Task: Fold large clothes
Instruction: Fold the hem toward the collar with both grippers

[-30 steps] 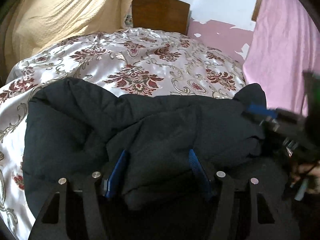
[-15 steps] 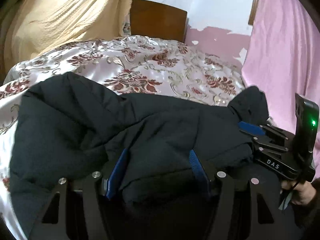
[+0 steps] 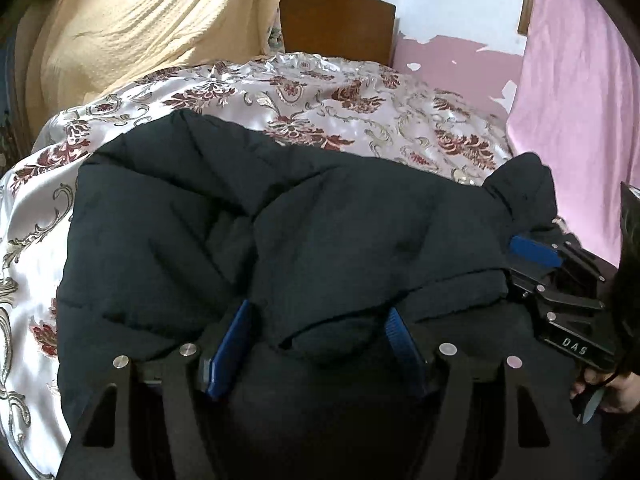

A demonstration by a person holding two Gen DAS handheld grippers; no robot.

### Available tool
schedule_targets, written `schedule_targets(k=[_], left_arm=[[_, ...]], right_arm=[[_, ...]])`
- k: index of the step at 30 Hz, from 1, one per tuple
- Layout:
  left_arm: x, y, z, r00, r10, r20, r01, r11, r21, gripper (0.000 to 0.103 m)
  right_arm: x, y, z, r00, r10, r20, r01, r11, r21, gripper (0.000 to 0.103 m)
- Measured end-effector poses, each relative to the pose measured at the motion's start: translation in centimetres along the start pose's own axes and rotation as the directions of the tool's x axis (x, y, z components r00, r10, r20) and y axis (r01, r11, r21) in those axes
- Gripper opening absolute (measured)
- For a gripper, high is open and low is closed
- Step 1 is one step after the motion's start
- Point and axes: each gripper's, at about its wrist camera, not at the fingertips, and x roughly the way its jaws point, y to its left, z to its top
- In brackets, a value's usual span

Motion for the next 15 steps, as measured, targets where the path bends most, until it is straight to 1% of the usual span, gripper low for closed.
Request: schedule_targets(k=[2,6,9,12,13,15], left_arm=[[0.2,-0.1,-0.1,1.0,0.005,-0.002,-0.005,1.0,0.001,0.067],[0.4,-0.2,-0.2,1.0,0.014,-0.003,-0.014,1.0,0.003,0.067],[-0.2,0.0,-0.2,1.0,-0.011,0.017,0.012,1.0,-0.003,0.066],[-2.8,0.6,-0.4,0.993,-0.057,0.1,0.06,0.998,-0.029,0.066],[-3.8,1.0,-0.4,0.987,-0.085,0.138,0.092,0.994,-0.05,0.066],[-4.9,1.5,-0.1,0.976,-0.116,0.182,0.133,0.987,-0.086,0.066]], right_arm=[[0.2,0.2,-0.2,1.0,-0.017,-0.001,0.017,1.0,-0.012,0.049],[0.2,0.2,-0.2,1.0,-0.016,-0.006,0.016,1.0,-0.01,0.049],[0.4,0.2,-0.2,1.0,-0.018,-0.01,0.018,1.0,-0.009,0.049],[0.5,0.1,-0.2,1.0,-0.017,-0.008,0.017,1.0,-0.009,0.049],[0.4,0.2,-0.2,1.0,-0.016,-0.008,0.016,1.0,-0.008,0.049],[0.4,0.2,-0.2,1.0,-0.016,-0.003,0.016,1.0,-0.004,0.049]])
